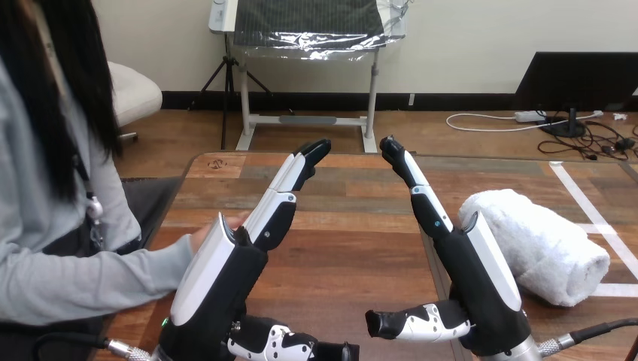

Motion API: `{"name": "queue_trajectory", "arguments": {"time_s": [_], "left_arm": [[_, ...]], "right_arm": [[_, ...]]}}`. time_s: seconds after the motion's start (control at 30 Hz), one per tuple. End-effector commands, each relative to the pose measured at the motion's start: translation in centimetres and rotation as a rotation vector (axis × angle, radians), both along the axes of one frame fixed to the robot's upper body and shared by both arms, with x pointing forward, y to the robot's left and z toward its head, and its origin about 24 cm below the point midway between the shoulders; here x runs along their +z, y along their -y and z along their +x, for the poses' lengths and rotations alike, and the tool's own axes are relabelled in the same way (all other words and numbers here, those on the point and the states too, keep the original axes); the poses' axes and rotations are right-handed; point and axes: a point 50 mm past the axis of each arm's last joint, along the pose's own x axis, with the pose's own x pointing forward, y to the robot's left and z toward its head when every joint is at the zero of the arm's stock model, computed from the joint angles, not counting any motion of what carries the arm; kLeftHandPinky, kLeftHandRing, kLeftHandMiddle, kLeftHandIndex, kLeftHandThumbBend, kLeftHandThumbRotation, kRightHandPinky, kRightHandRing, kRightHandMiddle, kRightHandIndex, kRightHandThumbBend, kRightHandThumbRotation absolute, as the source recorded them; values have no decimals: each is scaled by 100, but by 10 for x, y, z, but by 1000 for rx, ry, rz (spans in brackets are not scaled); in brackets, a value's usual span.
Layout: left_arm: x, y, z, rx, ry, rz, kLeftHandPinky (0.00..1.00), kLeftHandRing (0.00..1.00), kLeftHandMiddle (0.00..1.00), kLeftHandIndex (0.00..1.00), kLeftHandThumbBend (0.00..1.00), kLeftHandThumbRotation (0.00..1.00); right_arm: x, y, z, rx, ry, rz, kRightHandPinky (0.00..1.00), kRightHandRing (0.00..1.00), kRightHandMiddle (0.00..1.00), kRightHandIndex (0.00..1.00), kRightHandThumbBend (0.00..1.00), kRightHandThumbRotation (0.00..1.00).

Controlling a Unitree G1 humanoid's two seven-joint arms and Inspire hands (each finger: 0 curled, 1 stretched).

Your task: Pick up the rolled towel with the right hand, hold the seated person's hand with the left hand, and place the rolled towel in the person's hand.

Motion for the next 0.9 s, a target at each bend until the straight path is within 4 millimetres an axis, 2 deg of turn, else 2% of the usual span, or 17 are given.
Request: {"name": "queue_trajectory", "arguments": {"time_s": [0.0,0.87], "left_arm": [[15,-1,8,-1,67,-17,94,100,100,100,100,70],[17,-2,11,0,64,-15,94,100,100,100,100,68]], "right_arm": [[15,-4,13,3,70,19,100,100,100,100,100,78],[16,-3,15,-6,72,25,100,100,100,100,100,75]]}}
